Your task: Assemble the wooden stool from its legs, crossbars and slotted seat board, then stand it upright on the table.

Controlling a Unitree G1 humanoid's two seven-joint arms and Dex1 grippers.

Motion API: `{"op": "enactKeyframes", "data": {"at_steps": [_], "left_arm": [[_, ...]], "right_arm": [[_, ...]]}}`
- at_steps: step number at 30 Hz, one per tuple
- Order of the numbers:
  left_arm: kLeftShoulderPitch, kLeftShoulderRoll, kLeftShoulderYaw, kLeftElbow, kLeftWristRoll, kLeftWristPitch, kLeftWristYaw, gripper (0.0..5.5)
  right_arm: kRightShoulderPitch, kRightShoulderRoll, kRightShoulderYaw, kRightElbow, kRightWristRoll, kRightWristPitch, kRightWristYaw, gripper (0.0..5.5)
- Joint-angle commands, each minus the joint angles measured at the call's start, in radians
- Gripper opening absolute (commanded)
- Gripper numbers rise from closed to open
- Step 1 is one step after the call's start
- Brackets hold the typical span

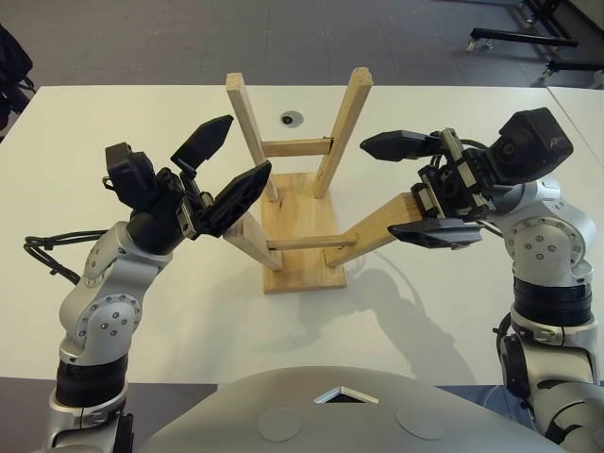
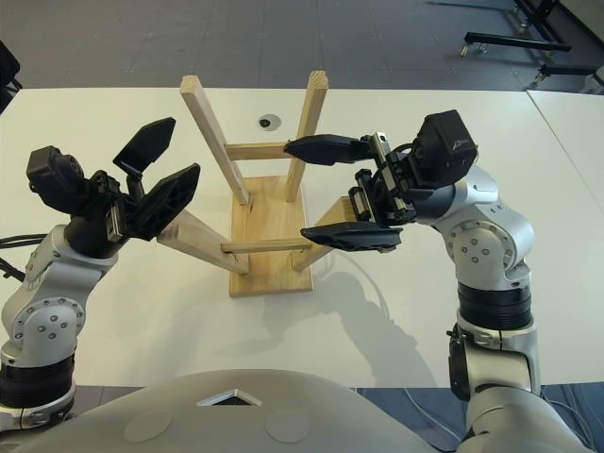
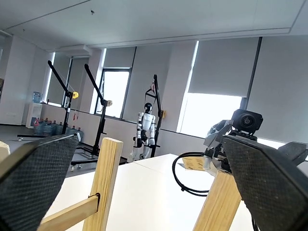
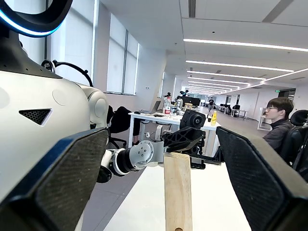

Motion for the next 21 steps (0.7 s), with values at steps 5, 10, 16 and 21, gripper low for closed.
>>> {"op": "enactKeyframes", "data": {"at_steps": [5, 10, 16, 21], "left_arm": [[0.064, 0.066, 0.058, 0.074, 0.103, 0.051, 0.043, 5.40], [-0.020, 0.086, 0.204, 0.010, 0.021, 0.031, 0.077, 5.40], [-0.130, 0.048, 0.212, -0.038, 0.002, 0.017, 0.105, 5.40], [-0.174, 0.045, 0.215, -0.047, -0.053, 0.057, 0.128, 5.40]], "right_arm": [[-0.057, 0.074, -0.040, -0.013, 0.139, 0.083, -0.158, 4.11], [-0.215, 0.112, -0.169, 0.018, 0.347, 0.098, -0.295, 4.11], [-0.338, 0.092, -0.209, 0.114, 0.370, 0.138, -0.291, 4.11], [-0.310, 0.113, -0.200, 0.091, 0.338, 0.144, -0.278, 4.11]]}}
